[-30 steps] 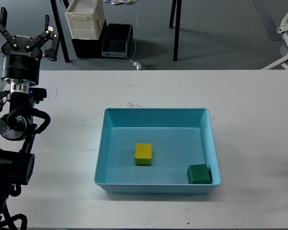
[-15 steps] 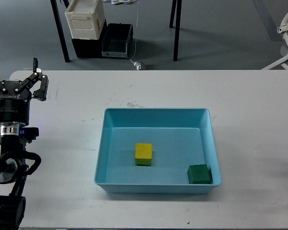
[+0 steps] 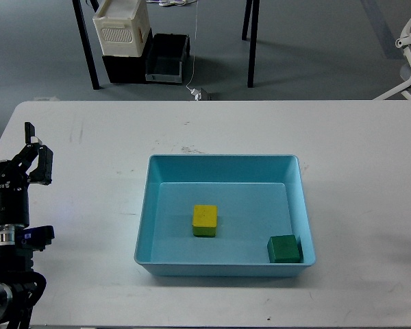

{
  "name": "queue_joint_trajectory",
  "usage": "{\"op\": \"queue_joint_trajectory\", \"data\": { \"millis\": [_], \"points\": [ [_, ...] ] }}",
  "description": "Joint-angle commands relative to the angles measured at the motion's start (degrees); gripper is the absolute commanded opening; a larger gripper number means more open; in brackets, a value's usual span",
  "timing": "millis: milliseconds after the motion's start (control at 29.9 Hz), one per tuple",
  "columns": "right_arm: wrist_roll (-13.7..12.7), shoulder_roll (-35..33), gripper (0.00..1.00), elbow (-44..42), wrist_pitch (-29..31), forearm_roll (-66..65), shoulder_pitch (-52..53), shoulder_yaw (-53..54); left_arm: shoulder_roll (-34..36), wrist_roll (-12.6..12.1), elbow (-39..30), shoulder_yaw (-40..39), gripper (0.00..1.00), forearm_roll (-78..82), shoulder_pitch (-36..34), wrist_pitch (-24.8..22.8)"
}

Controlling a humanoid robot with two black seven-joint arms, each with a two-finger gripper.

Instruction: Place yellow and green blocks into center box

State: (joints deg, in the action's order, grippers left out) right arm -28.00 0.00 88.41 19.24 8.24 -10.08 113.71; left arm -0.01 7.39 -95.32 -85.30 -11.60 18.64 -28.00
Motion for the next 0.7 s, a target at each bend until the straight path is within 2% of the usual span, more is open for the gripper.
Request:
{"op": "queue_joint_trajectory", "data": {
  "millis": [0, 669],
  "points": [
    [0.00, 0.00, 1.00, 0.19, 1.76, -0.07, -0.47, -0.33, 0.01, -0.09, 0.05, 5.48, 1.00, 0.17, 2.81, 0.00],
    [0.00, 0.00, 1.00, -0.87, 1.94, -0.25, -1.52, -1.47, 0.01, 0.26, 0.58, 7.07, 1.00, 0.08, 0.88, 0.00]
  ]
}}
